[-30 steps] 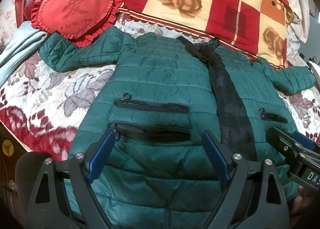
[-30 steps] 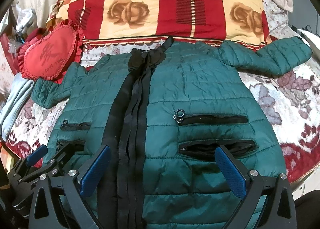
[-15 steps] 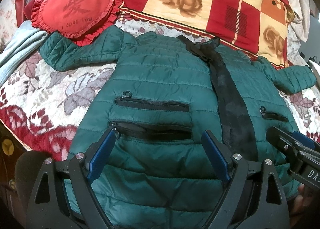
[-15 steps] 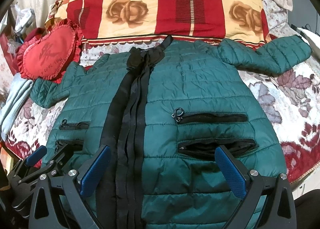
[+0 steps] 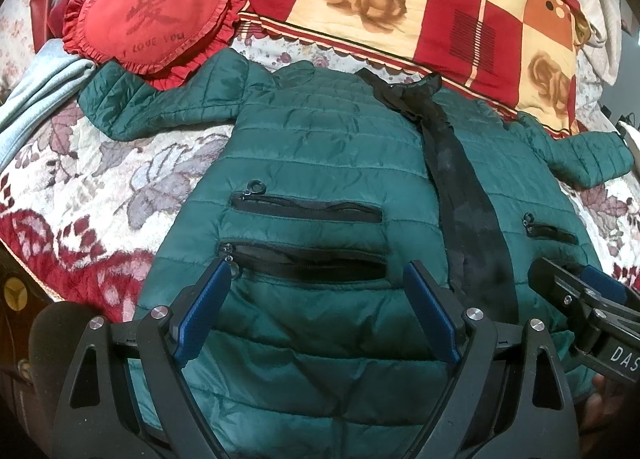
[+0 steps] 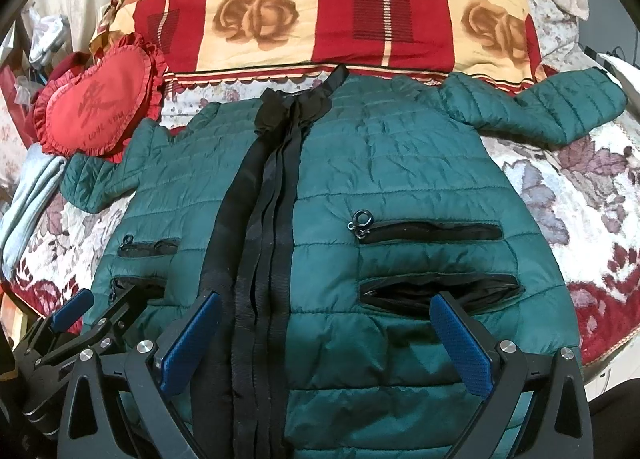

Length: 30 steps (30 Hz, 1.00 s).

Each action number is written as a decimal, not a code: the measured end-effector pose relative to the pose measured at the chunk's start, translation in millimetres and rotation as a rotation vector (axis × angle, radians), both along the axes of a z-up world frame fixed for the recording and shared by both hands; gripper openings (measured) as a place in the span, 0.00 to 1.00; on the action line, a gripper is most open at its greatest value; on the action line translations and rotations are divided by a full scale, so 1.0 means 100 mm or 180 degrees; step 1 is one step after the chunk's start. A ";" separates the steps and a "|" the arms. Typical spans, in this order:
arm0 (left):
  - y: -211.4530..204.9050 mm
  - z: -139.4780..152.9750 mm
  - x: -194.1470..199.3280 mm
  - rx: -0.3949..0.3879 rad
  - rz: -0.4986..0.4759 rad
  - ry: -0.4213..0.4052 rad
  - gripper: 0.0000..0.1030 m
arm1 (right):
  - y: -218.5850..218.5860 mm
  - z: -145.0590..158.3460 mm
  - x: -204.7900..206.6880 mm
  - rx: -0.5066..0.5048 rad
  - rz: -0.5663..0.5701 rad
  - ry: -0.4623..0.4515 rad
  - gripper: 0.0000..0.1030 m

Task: Fold large clothes
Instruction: 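Grasp the cuff of the sleeve nearest the left gripper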

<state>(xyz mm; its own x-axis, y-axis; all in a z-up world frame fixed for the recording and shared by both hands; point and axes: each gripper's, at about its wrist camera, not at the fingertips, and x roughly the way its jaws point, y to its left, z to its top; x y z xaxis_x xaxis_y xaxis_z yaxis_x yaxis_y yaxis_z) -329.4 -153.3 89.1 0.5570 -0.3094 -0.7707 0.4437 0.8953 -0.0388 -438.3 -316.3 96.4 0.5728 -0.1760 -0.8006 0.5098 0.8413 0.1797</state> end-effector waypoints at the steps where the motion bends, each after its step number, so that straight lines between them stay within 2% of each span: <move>1: 0.00 0.00 0.00 -0.0001 -0.0001 -0.0002 0.85 | 0.00 0.00 0.01 0.0000 0.0003 0.0001 1.00; 7: 0.15 0.11 0.24 -0.0068 0.0117 0.0001 0.85 | 0.02 0.02 0.11 -0.0026 0.0055 -0.0016 1.00; 13: 0.43 0.31 0.80 0.0019 0.0394 -0.0089 0.85 | 0.01 0.09 0.32 -0.0098 0.0204 -0.0015 1.00; 16: 0.63 0.37 1.18 0.0064 0.0593 -0.0101 0.85 | -0.03 0.11 0.43 -0.0082 0.0246 0.0013 1.00; 22: 1.21 0.37 2.06 0.0160 0.1250 -0.0157 0.85 | -0.08 0.16 0.63 -0.0025 0.0324 -0.0019 1.00; 27: 1.69 0.24 2.76 0.0072 0.1677 -0.0028 0.85 | -0.07 0.09 0.78 0.0048 0.0381 0.0029 1.00; 30: 1.89 0.14 3.10 0.0171 0.1899 -0.0095 0.85 | -0.04 0.00 0.85 0.0092 0.0444 0.0121 1.00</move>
